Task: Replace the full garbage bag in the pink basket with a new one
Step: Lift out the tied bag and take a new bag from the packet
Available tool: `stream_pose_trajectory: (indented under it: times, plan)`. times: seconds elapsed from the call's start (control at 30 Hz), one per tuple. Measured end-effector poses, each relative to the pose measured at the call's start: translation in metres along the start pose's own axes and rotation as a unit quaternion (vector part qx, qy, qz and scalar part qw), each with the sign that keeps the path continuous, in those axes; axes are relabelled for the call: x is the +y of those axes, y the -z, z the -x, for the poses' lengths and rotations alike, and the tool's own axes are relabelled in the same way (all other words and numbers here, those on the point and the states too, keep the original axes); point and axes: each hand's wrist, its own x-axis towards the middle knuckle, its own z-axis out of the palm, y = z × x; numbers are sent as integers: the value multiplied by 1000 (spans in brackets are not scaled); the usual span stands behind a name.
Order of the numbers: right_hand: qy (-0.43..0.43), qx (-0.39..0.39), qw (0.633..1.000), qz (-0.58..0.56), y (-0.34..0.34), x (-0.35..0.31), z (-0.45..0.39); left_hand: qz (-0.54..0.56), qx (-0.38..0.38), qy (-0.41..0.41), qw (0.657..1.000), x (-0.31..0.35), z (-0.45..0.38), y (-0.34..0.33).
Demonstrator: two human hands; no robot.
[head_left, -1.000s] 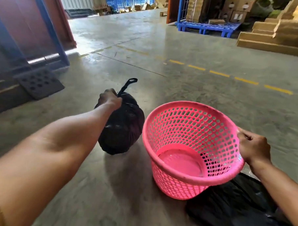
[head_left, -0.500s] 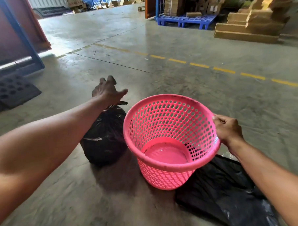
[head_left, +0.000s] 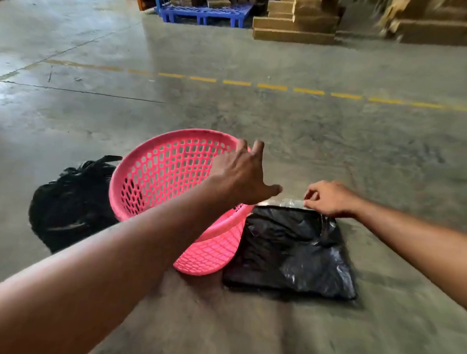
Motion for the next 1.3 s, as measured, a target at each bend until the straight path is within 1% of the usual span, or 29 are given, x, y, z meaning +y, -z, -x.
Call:
stream_pose_trajectory:
  times: [0.07, 0.17, 0.23, 0.33, 0.5, 0.6, 0.7, 0.8, 0.87, 0.9, 0.93, 0.97, 1.0, 1.03, 1.07, 1.1, 1.17, 1.23, 1.3]
  plan:
    - [-31, -46, 998, -9, -50, 25, 12, -36, -24, 13, 999, 9, 7, -24]
    - [-86, -104, 990, -28, -130, 41, 20, -30, -19, 0, 999, 4, 14, -45]
    - [-105, -124, 986, -26, -170, 44, 22, -8, -1, -21, 1000, 0, 17, -49]
    - [-107, -128, 986, -27, -204, 49, 27, 34, 10, -41, 999, -8, 17, -41]
    - [-112, -95, 989, -24, -216, 53, 31, 52, 55, -22, 997, -44, 10, -16]
    - [-114, -84, 990, -21, -219, 52, 30, 31, 39, -33, 998, -59, 19, -16]
    - [-114, -82, 990, -20, -222, 54, 28, 8, 18, -68, 998, -61, 32, -30]
    - [-113, -77, 990, -21, -225, 56, 27, -24, 29, -67, 997, -58, 38, -41]
    - [-112, -80, 990, -22, -226, 57, 24, -78, 70, -64, 992, -51, 41, -40]
    - [-113, -84, 990, -28, -226, 58, 24, -85, 109, -74, 988, -45, 43, -41]
    - [-112, -81, 990, -37, -226, 58, 23, -68, 156, -94, 981, -35, 45, -44]
    - [-112, -68, 990, -48, -225, 59, 23, -24, 186, -118, 975, -23, 47, -49]
    - [-112, -37, 992, -55, -225, 61, 25, 40, 186, -137, 972, -10, 49, -57]
    - [-110, 8, 992, -56, -223, 64, 26, 108, 156, -143, 971, 3, 51, -67]
    - [-112, 57, 990, -59, -222, 69, 28, 158, 110, -132, 972, 14, 54, -81]
    - [-120, 102, 985, -72, -221, 75, 29, 181, 61, -108, 975, 22, 57, -97]
    - [-163, 163, 965, -125, -218, 91, 33, 183, -30, -46, 982, 27, 62, -133]
    - [-224, 192, 942, -159, -214, 108, 37, 183, -108, 54, 976, 20, 66, -170]
    - [-271, 212, 922, -180, -213, 125, 41, 196, -143, 178, 954, 7, 69, -203]
